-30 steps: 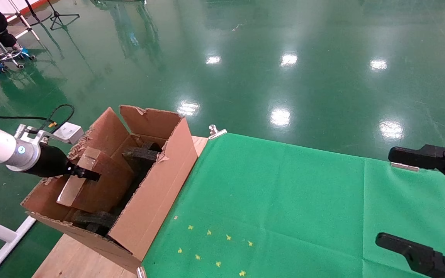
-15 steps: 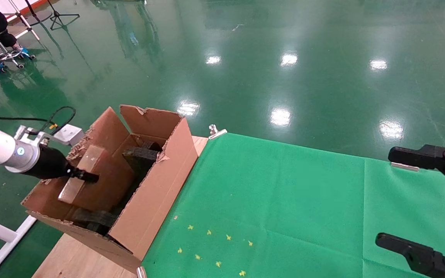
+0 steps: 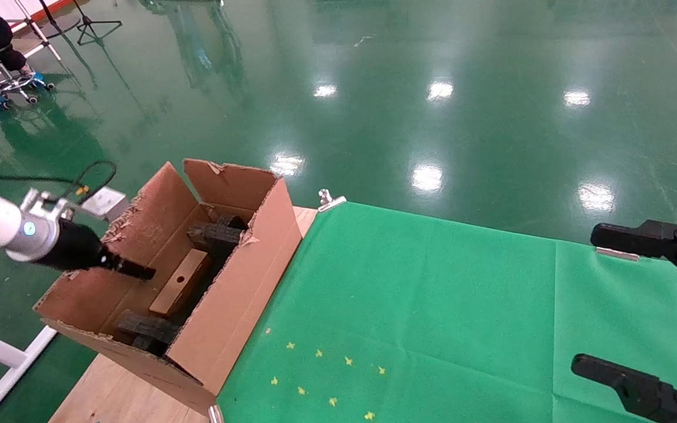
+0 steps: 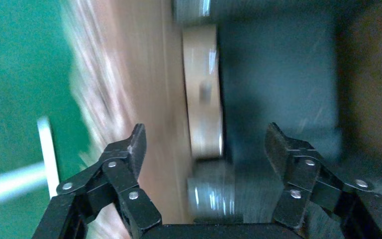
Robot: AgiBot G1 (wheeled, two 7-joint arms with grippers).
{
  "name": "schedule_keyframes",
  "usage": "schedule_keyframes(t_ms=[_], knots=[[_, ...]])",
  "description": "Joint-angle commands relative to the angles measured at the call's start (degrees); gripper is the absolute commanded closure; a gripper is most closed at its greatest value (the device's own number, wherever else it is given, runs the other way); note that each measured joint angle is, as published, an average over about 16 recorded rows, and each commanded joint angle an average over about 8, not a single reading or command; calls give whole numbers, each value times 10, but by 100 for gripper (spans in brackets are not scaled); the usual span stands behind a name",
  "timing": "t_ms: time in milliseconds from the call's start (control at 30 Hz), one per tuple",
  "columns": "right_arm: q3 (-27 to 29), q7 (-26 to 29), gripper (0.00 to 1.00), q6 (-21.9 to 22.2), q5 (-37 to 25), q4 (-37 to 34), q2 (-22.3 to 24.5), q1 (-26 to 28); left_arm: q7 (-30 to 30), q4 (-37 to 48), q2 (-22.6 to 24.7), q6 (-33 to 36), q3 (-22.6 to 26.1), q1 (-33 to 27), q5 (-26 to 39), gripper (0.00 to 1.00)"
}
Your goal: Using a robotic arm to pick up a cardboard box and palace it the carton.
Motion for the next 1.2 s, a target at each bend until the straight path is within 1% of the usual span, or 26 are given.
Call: schedule_keyframes(t_ms=[33,200,333,567,767,1200], knots=[[0,0,0,0,0,0,0,0,14,-13,-5,7,-4,-15,-5,0],[0,0,0,0,0,0,0,0,45,-87,-44,55,-22,-57,-32,0],[0,0,0,0,0,0,0,0,48,-131,-56,75,-21,-70,-31,0],[0,0,0,0,0,0,0,0,49,-141,-57,78,-21,-69,-30,0],[0,0,0,0,0,0,0,0,59,-169,-57,86,-46,-36,-63,0],[0,0,0,0,0,0,0,0,98,-282,-58,119,-137,79,-187,0]])
